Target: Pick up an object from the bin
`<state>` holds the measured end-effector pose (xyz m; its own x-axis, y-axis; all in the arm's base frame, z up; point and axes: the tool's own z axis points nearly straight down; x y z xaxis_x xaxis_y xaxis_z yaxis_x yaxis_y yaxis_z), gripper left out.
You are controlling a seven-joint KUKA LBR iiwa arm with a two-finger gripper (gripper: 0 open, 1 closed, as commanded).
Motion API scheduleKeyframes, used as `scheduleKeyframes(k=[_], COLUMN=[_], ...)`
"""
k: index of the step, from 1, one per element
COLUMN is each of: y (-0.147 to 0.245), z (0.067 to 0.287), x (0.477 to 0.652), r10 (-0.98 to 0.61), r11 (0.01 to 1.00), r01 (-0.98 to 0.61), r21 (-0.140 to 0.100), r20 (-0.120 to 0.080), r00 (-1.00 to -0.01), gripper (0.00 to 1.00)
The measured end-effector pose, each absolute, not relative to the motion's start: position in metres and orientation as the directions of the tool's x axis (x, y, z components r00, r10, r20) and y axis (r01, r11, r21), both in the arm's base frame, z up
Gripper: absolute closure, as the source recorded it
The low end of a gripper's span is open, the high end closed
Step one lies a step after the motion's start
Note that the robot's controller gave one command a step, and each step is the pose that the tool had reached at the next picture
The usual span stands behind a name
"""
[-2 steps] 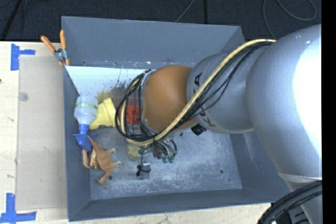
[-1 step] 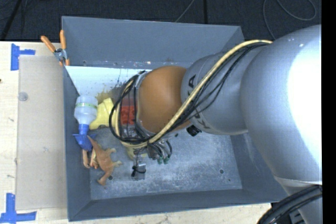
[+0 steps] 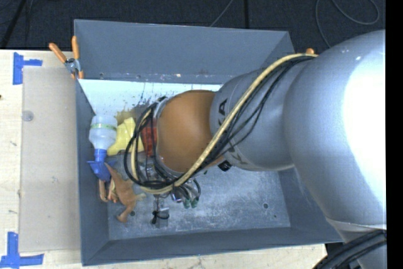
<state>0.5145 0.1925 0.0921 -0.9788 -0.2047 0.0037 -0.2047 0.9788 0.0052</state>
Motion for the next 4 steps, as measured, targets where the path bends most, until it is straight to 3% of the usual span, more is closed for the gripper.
scheduleKeyframes(k=[1,2,3,4], y=[0.187,0.206,0.214,0.223], z=[0.129,0.146,0.114,0.084], x=[0.532,0.533,0.537,0.518], r10=[-0.111,0.064,-0.125,-0.351], r11=[0.994,0.998,0.992,0.936], r01=[-0.111,0.064,-0.125,-0.351], r21=[-0.006,0.004,-0.002,0.000], r20=[0.012,-0.005,0.008,-0.002], r00=[-0.994,-0.998,-0.992,-0.936], gripper=[0.00,0.00,0.00,0.00])
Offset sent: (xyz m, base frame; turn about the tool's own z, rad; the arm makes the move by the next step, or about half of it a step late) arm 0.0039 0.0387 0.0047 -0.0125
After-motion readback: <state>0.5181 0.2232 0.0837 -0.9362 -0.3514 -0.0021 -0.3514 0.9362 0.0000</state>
